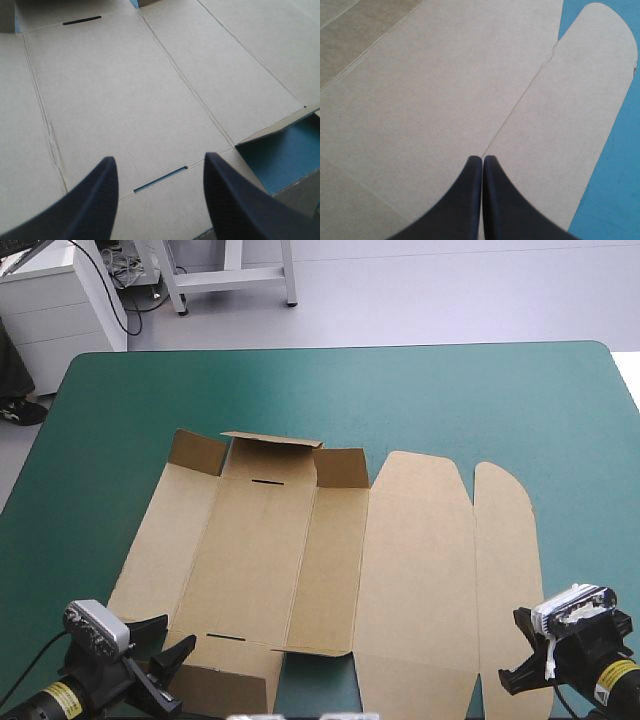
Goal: Fold the box
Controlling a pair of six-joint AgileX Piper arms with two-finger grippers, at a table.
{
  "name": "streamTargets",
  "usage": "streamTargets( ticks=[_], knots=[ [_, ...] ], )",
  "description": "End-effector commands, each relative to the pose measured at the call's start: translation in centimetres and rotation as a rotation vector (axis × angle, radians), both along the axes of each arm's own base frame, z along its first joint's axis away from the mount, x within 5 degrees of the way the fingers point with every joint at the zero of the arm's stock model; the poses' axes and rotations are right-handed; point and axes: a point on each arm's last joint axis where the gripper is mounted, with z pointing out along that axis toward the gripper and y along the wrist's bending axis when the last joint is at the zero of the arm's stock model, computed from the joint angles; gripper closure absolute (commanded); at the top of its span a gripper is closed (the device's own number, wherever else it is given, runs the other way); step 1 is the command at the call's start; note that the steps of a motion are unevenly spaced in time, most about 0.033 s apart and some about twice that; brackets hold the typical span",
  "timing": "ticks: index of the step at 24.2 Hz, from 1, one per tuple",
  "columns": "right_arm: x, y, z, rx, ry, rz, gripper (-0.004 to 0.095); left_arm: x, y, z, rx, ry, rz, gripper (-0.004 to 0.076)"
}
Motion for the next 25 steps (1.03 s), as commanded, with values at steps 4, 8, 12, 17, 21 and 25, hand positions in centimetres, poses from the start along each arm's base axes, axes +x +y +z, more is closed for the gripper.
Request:
streamTargets(
  ticks=[4, 8, 12, 17, 21, 25],
  knots=[
    [0.1, 0.3, 1.1, 0.048, -0.045, 0.012, 0.0922, 0.4, -0.7, 2.8, -0.202, -0.113, 0.003, 0.0347],
    [0.0, 0.3, 0.8, 0.041, -0.013, 0.012, 0.0922, 0.7, -0.7, 4.0, -0.166, -0.163, -0.01, 0.0347],
    [-0.1, 0.2, 0.7, 0.037, -0.002, 0.011, 0.0922, 2.4, -1.0, 8.0, -0.082, -0.222, 0.012, 0.0347],
    [0.0, 0.3, 0.8, 0.041, -0.008, 0.012, 0.0922, 6.0, -1.8, 11.5, 0.035, -0.232, 0.072, 0.0347],
    [0.0, 0.3, 0.8, 0.042, -0.01, 0.012, 0.0922, 9.4, -2.4, 12.1, 0.188, -0.155, 0.14, 0.0347],
    [0.0, 0.3, 0.8, 0.044, -0.01, 0.013, 0.0922, 13.3, -2.8, 11.1, 0.371, -0.011, 0.24, 0.0347]
  ],
)
